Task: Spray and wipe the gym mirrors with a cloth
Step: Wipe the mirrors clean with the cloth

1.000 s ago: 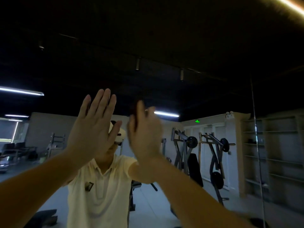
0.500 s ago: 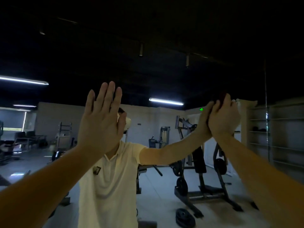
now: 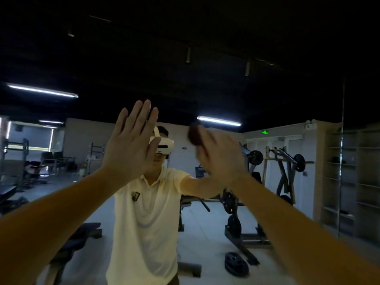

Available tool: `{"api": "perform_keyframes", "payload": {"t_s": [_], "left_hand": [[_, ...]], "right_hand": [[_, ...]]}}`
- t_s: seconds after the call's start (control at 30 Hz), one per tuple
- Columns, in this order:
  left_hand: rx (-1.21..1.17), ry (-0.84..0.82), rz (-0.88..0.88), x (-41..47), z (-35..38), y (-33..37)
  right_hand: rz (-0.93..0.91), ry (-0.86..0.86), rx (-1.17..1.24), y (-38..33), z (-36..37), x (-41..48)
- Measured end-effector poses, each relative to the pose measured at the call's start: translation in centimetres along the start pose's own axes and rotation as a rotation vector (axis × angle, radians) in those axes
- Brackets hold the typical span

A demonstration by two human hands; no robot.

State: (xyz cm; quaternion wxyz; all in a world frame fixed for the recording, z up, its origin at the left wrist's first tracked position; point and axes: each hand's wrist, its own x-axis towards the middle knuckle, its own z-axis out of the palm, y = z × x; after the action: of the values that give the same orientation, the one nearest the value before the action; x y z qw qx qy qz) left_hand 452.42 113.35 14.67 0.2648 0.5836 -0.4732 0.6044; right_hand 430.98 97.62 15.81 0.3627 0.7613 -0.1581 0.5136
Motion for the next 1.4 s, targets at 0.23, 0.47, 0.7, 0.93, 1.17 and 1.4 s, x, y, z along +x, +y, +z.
{"api": "perform_keyframes", "payload": {"t_s": [0.23, 0.47, 0.7, 0.93, 1.17, 1.4], "left_hand": [[-0.072, 0.023, -0.013, -10.7, -1.6, 0.4], [-0.022, -0.034, -0.062, -13.6, 0.9, 1.2], [-0.027, -0.032, -0.055, -13.7, 0.8, 1.2], [-0.009, -0.023, -0.073, -13.8, 1.1, 1.4], [-0.021, -0.01, -0.056, -13.8, 1.3, 1.4], [-0.025, -0.044, -0.097, -13.8, 0.8, 1.7]], "right_hand": [[0.774, 0.19, -0.042, 5.8, -0.4, -2.2], [0.257, 0.135, 0.096, -9.7, 2.6, -3.5], [-0.384, -0.034, -0.052, -6.5, 2.9, -14.2], [0.572, 0.182, -0.023, 2.4, 0.5, -7.3], [0.45, 0.134, 0.167, -9.9, 3.1, -10.0], [-0.092, -0.163, 0.14, -11.5, 3.2, -23.2]]}}
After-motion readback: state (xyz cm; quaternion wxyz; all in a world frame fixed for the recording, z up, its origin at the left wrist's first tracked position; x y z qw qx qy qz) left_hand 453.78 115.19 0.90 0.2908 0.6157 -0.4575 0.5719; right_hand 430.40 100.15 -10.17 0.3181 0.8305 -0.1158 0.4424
